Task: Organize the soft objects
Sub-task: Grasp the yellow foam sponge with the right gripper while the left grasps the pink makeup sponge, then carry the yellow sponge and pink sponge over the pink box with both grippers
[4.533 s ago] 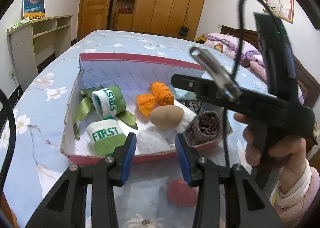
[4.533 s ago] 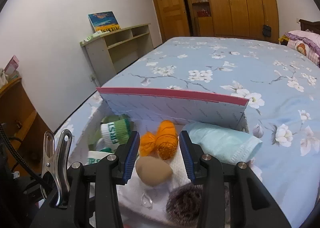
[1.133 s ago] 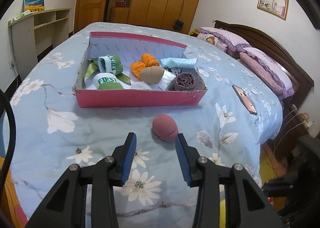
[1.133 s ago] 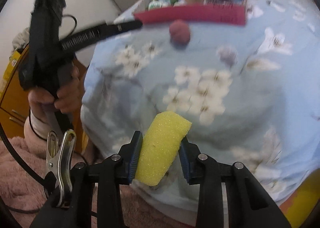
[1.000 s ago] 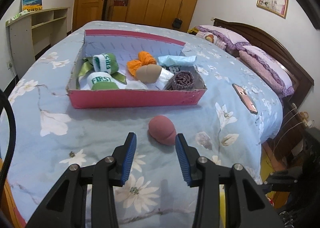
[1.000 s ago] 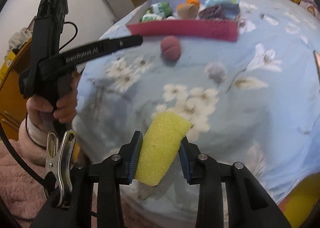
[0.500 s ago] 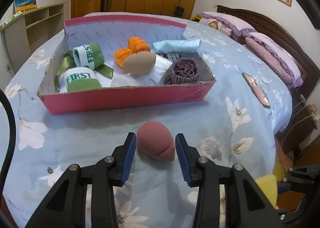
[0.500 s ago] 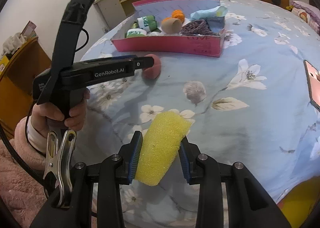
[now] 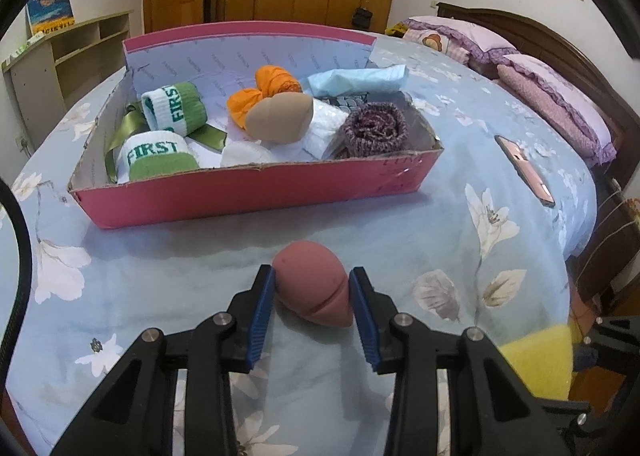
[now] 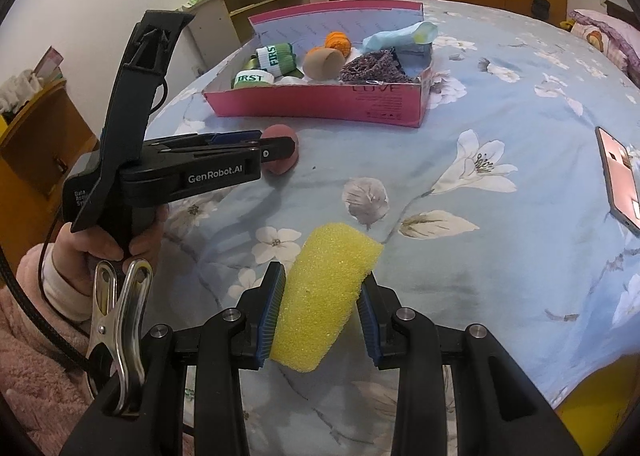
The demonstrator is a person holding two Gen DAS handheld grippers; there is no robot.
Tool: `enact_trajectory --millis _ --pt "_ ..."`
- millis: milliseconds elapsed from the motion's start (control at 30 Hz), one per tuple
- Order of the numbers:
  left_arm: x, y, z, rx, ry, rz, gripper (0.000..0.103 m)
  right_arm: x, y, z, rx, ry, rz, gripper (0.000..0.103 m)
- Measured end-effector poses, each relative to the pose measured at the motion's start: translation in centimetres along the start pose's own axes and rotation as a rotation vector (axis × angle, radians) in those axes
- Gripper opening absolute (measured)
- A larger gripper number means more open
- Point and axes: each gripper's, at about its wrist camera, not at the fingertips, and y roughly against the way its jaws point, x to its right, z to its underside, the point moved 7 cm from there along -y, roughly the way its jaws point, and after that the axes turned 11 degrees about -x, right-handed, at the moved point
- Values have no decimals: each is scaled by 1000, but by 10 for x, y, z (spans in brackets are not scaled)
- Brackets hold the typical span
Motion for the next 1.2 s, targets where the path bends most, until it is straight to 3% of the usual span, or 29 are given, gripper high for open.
enact_trajectory --millis 500,733,1200 --pt "-23 50 9 86 52 37 37 -4 5 -18 45 2 6 36" --pt "-44 75 -4 144 86 23 37 -16 7 -38 73 32 4 36" --pt "-59 79 -39 176 83 -5 38 -25 9 -86 116 73 11 36"
